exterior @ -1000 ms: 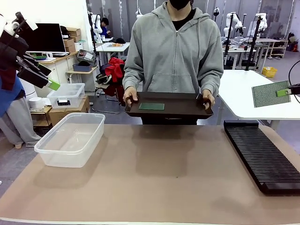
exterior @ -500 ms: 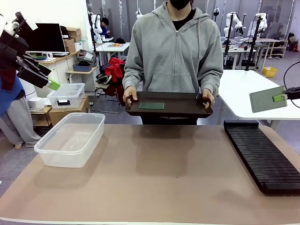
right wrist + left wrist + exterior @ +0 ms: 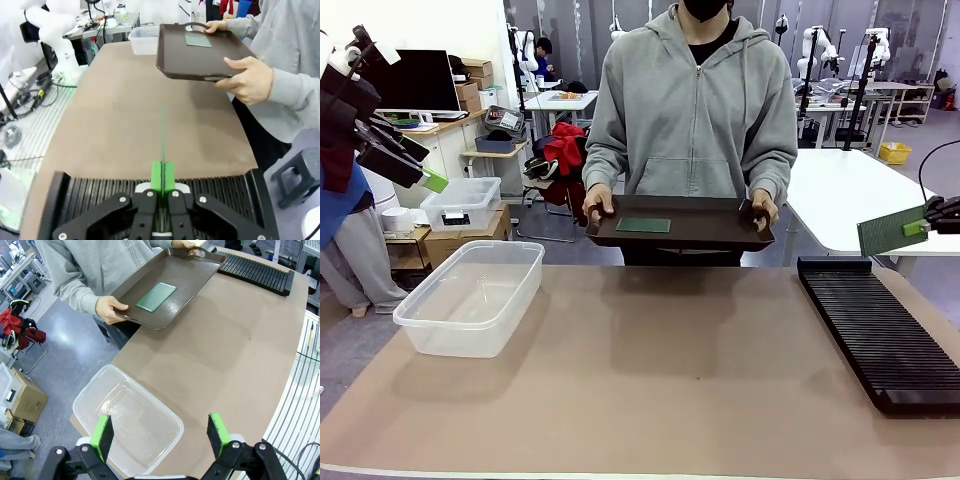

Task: Sort PCBs into racks and boxes based on the side picked up.
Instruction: If the short side of the Blank PCB is picked up, insert it into the PCB Rack ; if the long side is picked up, place it in the Organizing box.

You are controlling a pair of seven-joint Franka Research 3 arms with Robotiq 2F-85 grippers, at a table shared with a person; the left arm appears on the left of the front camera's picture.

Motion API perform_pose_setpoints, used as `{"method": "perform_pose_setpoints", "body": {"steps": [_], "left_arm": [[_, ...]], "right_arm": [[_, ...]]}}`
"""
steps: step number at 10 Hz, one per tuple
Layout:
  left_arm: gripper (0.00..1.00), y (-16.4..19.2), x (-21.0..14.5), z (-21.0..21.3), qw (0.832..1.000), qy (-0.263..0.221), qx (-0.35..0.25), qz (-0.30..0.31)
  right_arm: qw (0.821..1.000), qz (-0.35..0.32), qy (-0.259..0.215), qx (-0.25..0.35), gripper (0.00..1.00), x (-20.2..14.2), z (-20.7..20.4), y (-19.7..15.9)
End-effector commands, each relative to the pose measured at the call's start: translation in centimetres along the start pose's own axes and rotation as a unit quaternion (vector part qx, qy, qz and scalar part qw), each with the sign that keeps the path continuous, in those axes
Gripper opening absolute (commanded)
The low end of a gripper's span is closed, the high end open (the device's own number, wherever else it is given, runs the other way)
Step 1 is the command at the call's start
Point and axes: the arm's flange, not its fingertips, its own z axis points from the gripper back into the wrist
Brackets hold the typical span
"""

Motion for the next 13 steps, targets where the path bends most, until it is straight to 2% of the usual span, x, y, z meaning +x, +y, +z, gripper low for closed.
{"method": "perform_pose_setpoints", "body": {"steps": [1, 3, 7, 8, 9, 13], "left_arm": [[1.0, 0.0, -0.2, -0.1, 1.0, 0.004, -0.004, 0.0], [1.0, 0.0, -0.2, -0.1, 1.0, 0.004, -0.004, 0.0], [1.0, 0.0, -0.2, -0.1, 1.0, 0.004, -0.004, 0.0], [1.0, 0.0, -0.2, -0.1, 1.0, 0.004, -0.004, 0.0], [1.0, 0.0, -0.2, -0.1, 1.0, 0.004, -0.004, 0.0], [1.0, 0.0, -0.2, -0.1, 1.0, 0.004, -0.004, 0.0]], "right_arm": [[0.999, 0.028, -0.004, -0.015, 0.02, -2.0, -0.1, -1.9], [0.999, 0.031, 0.0, -0.044, 0.02, -4.0, -1.2, -3.1], [0.997, 0.029, 0.04, -0.059, 0.02, -6.3, -2.5, -6.0], [0.997, 0.015, 0.038, -0.059, 0.02, -6.4, -2.8, -6.5], [0.998, 0.019, 0.027, -0.052, 0.02, -6.1, -2.3, -4.9], [0.998, 0.019, 0.027, -0.052, 0.02, -6.1, -2.3, -4.9]]}}
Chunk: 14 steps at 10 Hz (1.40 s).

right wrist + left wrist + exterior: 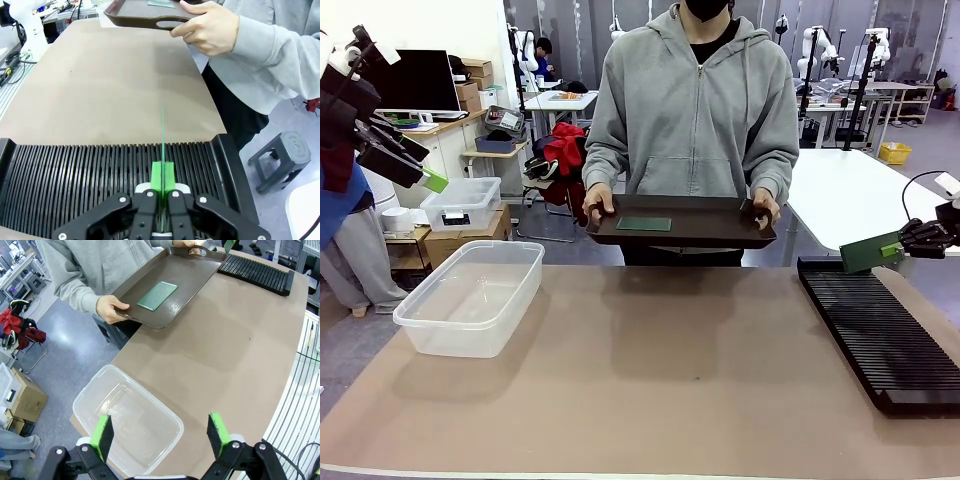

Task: Sort PCBs into racks and boxes based on the side picked up.
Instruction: If the short side of the Blank PCB is picked up, insert it into the PCB Rack ; if the long side is picked up, place it in the Organizing box.

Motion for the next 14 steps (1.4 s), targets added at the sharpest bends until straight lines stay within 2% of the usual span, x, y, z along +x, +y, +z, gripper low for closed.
{"method": "perform_pose_setpoints", "body": {"steps": [1, 4, 6, 11, 14], "left_arm": [[1.0, 0.0, -0.2, -0.1, 1.0, 0.004, -0.004, 0.0], [1.0, 0.0, -0.2, -0.1, 1.0, 0.004, -0.004, 0.0], [1.0, 0.0, -0.2, -0.1, 1.0, 0.004, -0.004, 0.0], [1.0, 0.0, -0.2, -0.1, 1.0, 0.004, -0.004, 0.0], [1.0, 0.0, -0.2, -0.1, 1.0, 0.004, -0.004, 0.0]], "right_arm": [[1.0, 0.0, -0.004, 0.005, 0.02, 0.5, -0.1, 0.5], [1.0, 0.0, 0.0, 0.0, 0.02, 0.1, 0.0, 0.0], [0.999, 0.009, 0.004, 0.03, 0.02, -0.3, -0.2, -0.1], [0.996, 0.053, 0.024, 0.063, 0.02, -1.6, -1.6, -1.3], [0.994, 0.088, 0.015, 0.068, 0.02, -2.4, -3.0, -1.1]]}}
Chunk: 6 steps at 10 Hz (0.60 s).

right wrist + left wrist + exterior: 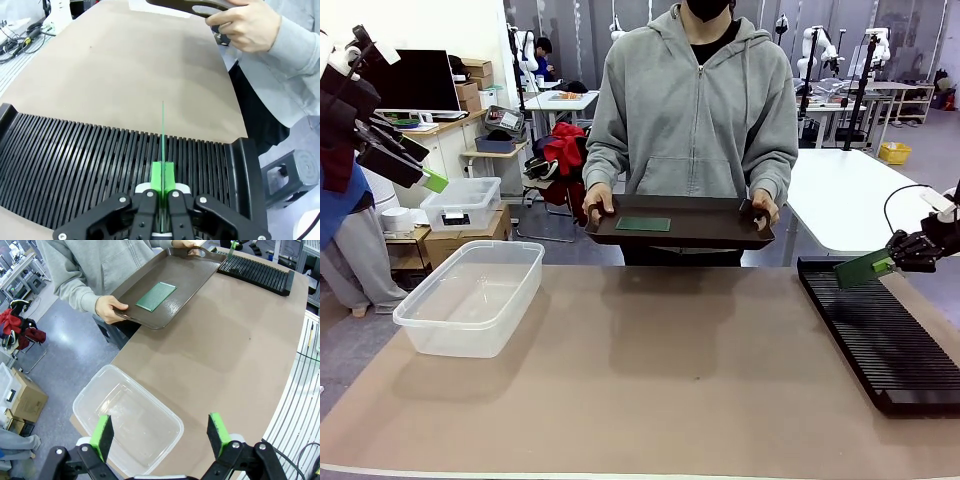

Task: Sort PCBs into racks and boxes based on the side picked up.
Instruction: If the short side of the Blank PCB is picked up, insert it into the PCB Rack ; if the long side is picked up, place it in the Organizing box.

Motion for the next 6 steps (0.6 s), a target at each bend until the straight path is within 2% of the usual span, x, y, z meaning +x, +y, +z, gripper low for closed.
{"method": "perform_pose_setpoints", "body": {"steps": [1, 6], "left_arm": [[1.0, 0.0, -0.2, -0.1, 1.0, 0.004, -0.004, 0.0], [1.0, 0.0, -0.2, -0.1, 1.0, 0.004, -0.004, 0.0]], "right_arm": [[1.0, 0.03, 0.0, -0.001, 0.02, -0.5, -0.3, 0.0], [0.998, 0.055, 0.005, -0.007, 0.02, -1.3, -1.7, 0.8]]}}
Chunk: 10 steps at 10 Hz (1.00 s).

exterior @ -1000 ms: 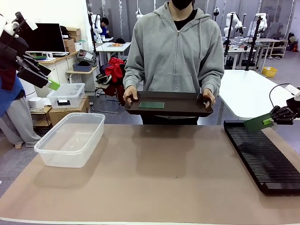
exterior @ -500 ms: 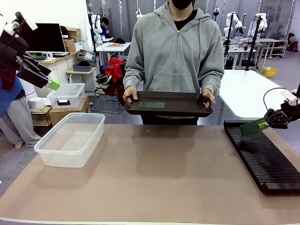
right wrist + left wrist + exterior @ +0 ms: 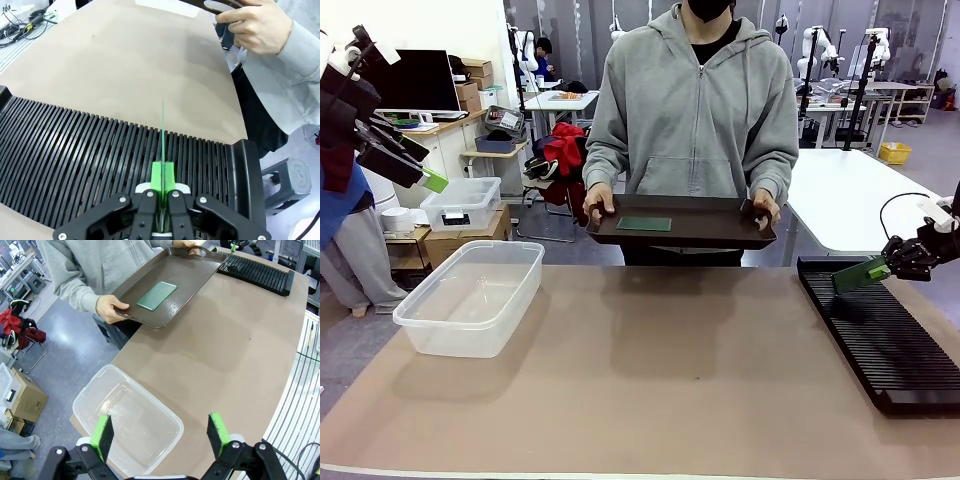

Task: Sort PCBs into racks and boxes based on the side picked up.
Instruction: If the short side of the Blank PCB is picked up, insert it into the PCB Rack ; if the long side is picked up, place it in the Organizing box.

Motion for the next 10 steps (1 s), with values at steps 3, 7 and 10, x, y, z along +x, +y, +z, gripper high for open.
{"method": "perform_pose_setpoints", "body": {"steps": [3, 7, 10], "left_arm": [[1.0, -0.01, -0.15, -0.08, 1.0, 0.004, -0.004, 0.0], [1.0, -0.01, -0.15, -0.08, 1.0, 0.004, -0.004, 0.0], [1.0, -0.01, -0.15, -0.08, 1.0, 0.004, -0.004, 0.0]], "right_arm": [[1.0, 0.01, -0.004, 0.0, 0.02, -0.46, -1.22, 0.93], [0.999, 0.016, -0.036, -0.002, 0.02, 0.02, -1.05, 1.27], [0.999, 0.017, -0.037, 0.005, 0.02, 0.28, -1.3, 1.39]]}}
